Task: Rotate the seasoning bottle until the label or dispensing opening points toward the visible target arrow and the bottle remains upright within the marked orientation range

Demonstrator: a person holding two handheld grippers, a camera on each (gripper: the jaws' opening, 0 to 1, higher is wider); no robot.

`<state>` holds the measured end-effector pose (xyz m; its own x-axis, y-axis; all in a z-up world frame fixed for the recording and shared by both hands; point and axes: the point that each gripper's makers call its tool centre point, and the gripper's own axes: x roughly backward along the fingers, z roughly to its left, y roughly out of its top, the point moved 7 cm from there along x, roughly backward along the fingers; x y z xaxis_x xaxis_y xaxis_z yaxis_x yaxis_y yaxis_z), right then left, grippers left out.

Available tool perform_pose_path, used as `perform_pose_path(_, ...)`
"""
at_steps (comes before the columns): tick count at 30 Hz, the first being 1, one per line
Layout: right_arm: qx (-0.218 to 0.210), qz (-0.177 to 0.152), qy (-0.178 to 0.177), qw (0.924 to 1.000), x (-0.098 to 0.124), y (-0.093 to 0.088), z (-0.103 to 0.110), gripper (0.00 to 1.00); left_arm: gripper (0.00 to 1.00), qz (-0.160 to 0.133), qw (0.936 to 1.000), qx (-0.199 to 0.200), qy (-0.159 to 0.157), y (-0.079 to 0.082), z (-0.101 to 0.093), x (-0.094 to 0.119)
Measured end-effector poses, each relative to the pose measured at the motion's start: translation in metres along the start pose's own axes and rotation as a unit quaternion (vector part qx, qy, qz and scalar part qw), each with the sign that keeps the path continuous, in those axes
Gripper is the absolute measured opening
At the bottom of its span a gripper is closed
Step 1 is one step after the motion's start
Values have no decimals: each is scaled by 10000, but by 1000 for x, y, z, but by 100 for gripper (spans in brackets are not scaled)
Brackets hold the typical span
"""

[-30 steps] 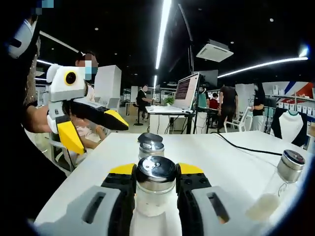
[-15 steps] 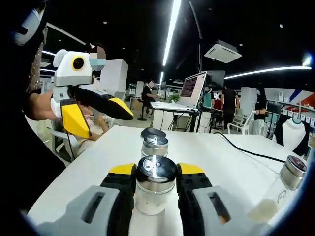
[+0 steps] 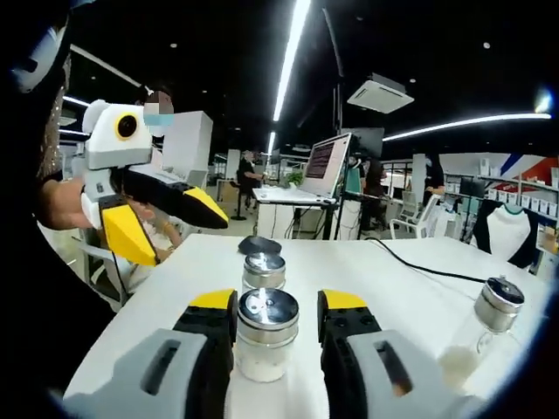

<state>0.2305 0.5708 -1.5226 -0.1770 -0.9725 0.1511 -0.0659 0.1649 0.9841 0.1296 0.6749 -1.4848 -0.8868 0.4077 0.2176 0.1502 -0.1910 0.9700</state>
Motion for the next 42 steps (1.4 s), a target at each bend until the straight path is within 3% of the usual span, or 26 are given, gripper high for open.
perform_pose_path(3,-20,-53,-415,9991,14,0,-1,31,64,44,10000,24,37,0,-2,-4)
perform_pose_path(6,-113,-192,-893,9958,36,-1,-2,23,65,43,10000,3,14,1,-6,-5)
perform_pose_path(10,-265,-258,-1620,9861,59,-3,-8,32,66,-59,10000,-23,-46,6,-10,-6)
perform_pose_path(12,-259,-132,-2015,9791,68,-7,-15,39,67,-71,9999,-3,-75,7,-11,-6)
perform_pose_path(16,-412,52,-2649,9634,78,-16,-28,42,67,-131,9999,26,-98,9,-12,-4)
perform_pose_path(32,-581,-86,-3499,9350,74,-24,-64,45,64,-162,9997,148,-57,5,-1,1)
perform_pose_path(42,-524,-144,-3739,9259,61,-23,-98,45,66,-115,9996,244,20,1,7,-5)
